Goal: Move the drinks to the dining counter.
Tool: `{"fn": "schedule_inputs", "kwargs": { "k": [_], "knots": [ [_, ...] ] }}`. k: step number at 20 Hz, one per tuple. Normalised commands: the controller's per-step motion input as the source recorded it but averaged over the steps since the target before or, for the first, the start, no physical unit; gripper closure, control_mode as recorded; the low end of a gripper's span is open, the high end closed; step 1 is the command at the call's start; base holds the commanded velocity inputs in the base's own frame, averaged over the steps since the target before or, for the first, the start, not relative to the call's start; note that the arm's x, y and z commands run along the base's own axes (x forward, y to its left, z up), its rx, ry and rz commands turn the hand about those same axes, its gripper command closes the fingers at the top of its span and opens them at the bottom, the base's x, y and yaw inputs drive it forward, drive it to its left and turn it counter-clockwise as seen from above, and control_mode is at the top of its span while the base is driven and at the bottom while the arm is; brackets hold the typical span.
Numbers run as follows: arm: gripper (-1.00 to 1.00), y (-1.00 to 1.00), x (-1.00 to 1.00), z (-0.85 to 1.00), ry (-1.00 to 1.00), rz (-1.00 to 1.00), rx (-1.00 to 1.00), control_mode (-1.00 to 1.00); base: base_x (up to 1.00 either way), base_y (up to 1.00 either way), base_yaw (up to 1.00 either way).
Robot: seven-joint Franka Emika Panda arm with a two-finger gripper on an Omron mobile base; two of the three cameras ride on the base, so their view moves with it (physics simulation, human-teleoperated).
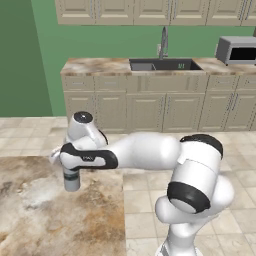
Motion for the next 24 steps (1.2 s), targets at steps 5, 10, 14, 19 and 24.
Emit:
{"fn": "schedule_inputs", "kwargs": {
  "k": [5, 10, 14, 19, 24],
  "knots": [
    [1.00, 0.27, 0.12, -0.26, 0.00, 0.00, 0.00, -1.00, 0.00, 0.00, 0.00],
    [1.00, 0.22, 0.07, -0.26, 0.00, 0.00, 0.00, -1.00, 0.00, 0.00, 0.00],
    [-1.00, 0.01, -0.06, -0.10, 0.00, 0.00, 0.00, -1.00, 0.00, 0.00, 0.00],
    [-1.00, -0.02, -0.40, -0.02, 0.00, -0.03, 0.00, -1.00, 0.00, 0.00, 0.00],
    [-1.00, -0.18, -0.54, -0.04, 0.00, -0.08, 0.00, -1.00, 0.00, 0.00, 0.00]
  ]
}}
